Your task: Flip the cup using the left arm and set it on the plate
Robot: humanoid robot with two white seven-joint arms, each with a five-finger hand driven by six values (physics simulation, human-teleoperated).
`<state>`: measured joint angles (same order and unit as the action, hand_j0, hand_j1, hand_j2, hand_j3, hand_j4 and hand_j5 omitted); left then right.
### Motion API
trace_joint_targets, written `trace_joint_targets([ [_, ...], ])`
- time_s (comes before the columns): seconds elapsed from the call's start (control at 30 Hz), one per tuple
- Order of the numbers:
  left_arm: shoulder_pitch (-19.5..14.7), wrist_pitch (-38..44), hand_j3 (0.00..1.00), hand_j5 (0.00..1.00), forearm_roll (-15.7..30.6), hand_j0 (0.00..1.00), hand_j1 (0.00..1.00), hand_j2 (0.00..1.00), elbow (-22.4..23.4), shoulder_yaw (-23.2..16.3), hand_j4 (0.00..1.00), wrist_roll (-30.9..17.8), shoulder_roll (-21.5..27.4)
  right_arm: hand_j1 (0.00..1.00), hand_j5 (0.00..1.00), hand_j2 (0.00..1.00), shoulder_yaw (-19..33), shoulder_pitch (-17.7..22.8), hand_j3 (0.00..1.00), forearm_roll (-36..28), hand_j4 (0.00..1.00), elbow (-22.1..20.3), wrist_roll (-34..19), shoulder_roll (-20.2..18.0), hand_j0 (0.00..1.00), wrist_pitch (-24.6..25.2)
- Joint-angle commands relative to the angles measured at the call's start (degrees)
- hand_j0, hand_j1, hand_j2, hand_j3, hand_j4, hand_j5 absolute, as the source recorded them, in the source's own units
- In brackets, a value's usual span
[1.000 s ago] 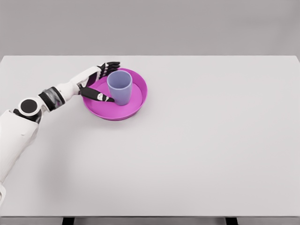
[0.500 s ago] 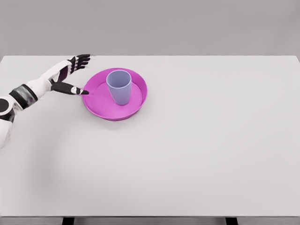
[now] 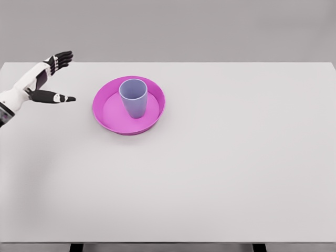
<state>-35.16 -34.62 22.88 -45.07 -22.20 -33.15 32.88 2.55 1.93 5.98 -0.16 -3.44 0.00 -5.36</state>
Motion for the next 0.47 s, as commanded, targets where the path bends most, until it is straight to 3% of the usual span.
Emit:
trace_joint_targets([
  [0.0,0.09,-0.38,1.00,1.00,0.59,1.00,1.00,1.00,-0.37,0.22,1.00,0.01,1.30,1.00,1.00,1.00,0.00,0.00,1.00,0.00,1.00,-0.01,0.01,0.00,1.00,0.00],
  [0.43,0.70,-0.38,1.00,1.00,0.42,1.00,1.00,1.00,-1.68,0.14,1.00,0.28,2.01,1.00,1.00,1.00,0.00,0.00,1.00,0.00,1.00,-0.01,0.01,0.00,1.00,0.00],
])
